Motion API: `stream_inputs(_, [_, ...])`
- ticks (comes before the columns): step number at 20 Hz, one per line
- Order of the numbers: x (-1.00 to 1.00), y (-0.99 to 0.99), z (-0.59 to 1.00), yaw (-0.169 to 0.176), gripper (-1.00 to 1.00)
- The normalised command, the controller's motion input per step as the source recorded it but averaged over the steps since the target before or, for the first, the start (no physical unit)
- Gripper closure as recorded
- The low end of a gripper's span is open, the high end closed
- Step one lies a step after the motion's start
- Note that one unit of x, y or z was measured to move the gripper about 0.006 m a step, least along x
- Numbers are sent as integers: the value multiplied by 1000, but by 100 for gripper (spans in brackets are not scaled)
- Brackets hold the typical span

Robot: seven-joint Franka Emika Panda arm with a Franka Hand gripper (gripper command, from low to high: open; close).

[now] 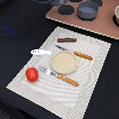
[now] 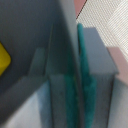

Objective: Interact with the objects in diverse but meaningful ways.

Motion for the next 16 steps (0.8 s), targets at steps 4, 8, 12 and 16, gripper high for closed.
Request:
stream_inputs(4, [430,411,49,-42,100])
stream_inputs(8, [478,506,106,-39,100])
stream_inputs(12, [487,497,90,-38,100])
stream_inputs(16, [482,484,109,-38,100])
